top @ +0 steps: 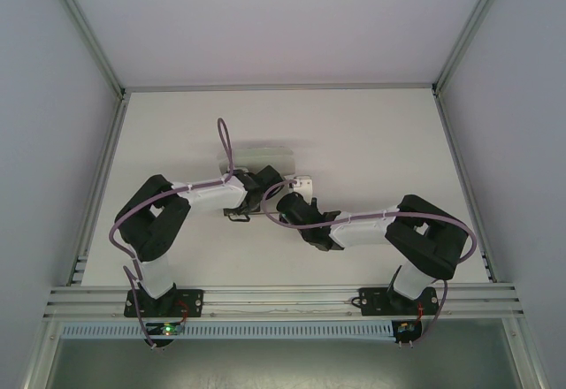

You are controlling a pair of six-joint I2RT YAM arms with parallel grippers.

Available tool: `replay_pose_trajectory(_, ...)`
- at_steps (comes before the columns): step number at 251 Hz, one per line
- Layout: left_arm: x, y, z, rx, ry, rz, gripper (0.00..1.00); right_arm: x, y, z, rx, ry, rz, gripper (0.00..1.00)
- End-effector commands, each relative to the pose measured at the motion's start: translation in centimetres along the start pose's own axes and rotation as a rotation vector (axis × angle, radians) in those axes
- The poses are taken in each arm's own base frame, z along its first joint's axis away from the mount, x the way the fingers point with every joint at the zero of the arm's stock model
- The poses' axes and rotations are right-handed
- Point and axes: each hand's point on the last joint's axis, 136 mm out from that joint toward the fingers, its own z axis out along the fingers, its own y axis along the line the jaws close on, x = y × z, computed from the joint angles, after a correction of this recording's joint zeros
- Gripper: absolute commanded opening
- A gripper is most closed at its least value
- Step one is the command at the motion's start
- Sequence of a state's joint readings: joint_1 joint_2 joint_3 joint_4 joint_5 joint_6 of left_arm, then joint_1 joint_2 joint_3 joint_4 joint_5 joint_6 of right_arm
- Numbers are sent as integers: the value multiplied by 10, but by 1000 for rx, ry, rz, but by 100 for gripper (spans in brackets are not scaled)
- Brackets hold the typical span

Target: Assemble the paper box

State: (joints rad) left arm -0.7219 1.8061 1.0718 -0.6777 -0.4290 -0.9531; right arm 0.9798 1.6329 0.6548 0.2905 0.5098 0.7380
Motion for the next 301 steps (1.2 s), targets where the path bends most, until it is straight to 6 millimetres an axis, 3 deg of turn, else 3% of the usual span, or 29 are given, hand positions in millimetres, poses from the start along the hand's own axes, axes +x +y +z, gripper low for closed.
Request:
replay_pose_trajectory(1, 0, 78, 6, -292, -20, 53, 16, 8, -57, -9, 235, -5, -93, 0)
replay_pose_trajectory(40, -4, 42, -5, -41, -23, 53, 28, 10, -49, -5, 205, 12, -95, 0)
replay_pose_trajectory(75, -16, 13, -29, 185, -72, 21, 39, 12, -39, -2, 177, 28, -103, 0)
replay_pose_trajectory(111, -28, -3, -50, 318, -124, 13, 50, 8, -29, -3, 144, 24, -72, 0)
replay_pose_trajectory(163, -26, -23, -56, 423, -109, 38, 69, 5, -21, -2, 134, 27, -64, 0)
replay_pose_trajectory(211, -29, -28, -60, 457, -122, 28, 72, 3, -14, 2, 132, 40, -61, 0)
replay_pose_trajectory(230, -33, -18, -58, 406, -137, 13, 72, 3, -14, 2, 132, 38, -61, 0)
replay_pose_trajectory(250, -32, -5, -48, 329, -127, 7, 71, 3, -15, 1, 132, 42, -63, 0)
replay_pose_trajectory(264, -28, 1, -37, 318, -91, -11, 65, 5, -16, 2, 137, 46, -67, 0)
replay_pose_trajectory(279, -24, 1, -27, 349, -48, -31, 59, 7, -18, 2, 144, 48, -69, 0)
replay_pose_trajectory(301, -20, -12, -21, 425, -32, -29, 59, 9, -19, 4, 144, 55, -70, 0)
